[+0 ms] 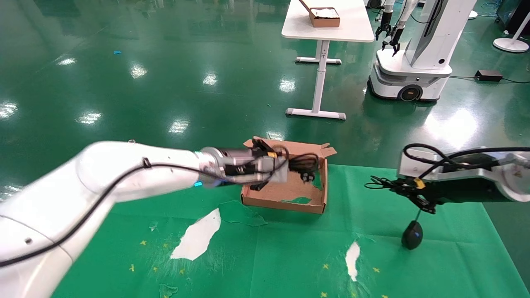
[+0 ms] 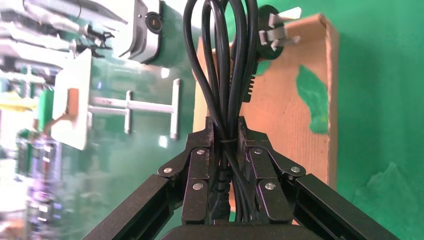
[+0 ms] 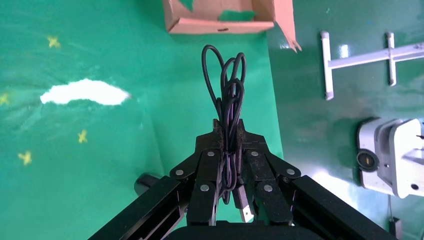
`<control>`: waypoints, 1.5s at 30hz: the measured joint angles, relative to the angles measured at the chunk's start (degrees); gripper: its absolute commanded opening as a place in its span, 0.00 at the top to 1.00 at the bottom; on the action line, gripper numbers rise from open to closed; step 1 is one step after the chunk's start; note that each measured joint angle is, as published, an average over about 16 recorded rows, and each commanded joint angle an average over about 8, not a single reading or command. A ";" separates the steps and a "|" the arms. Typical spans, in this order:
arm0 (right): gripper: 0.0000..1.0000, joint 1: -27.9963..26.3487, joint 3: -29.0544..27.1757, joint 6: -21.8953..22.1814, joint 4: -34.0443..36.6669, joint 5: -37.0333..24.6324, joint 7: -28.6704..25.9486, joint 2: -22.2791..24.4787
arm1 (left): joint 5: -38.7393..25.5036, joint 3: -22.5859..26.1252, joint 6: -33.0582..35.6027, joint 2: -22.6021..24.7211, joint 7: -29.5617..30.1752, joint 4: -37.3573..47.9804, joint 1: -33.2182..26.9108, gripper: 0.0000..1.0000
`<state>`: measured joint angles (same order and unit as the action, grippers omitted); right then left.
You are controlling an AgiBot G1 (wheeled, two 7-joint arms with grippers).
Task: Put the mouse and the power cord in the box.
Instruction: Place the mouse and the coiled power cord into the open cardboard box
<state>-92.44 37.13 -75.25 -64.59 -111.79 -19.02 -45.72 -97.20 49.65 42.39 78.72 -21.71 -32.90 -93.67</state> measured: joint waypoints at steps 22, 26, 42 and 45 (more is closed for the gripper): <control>1.00 -1.09 -0.33 -1.87 -6.49 -0.81 -4.37 1.21 | 11.81 17.31 -10.36 -0.25 -2.28 -1.30 -0.39 0.00; 1.00 -1.83 -0.32 -1.16 -6.05 -0.62 -3.44 -0.21 | 13.54 18.87 -11.76 -0.31 -1.69 0.43 -1.22 0.00; 1.00 -8.08 0.57 9.40 10.16 0.74 11.04 -17.00 | 17.54 20.22 -15.96 -3.44 0.49 18.98 -7.45 0.00; 1.00 -9.06 1.17 12.66 16.11 1.09 15.43 -21.76 | 17.98 19.93 -15.50 -4.25 -0.25 21.36 -8.16 0.00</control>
<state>-101.50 38.30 -62.59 -48.47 -110.71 -3.58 -67.48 -79.22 69.57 26.89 74.47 -21.96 -11.53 -101.83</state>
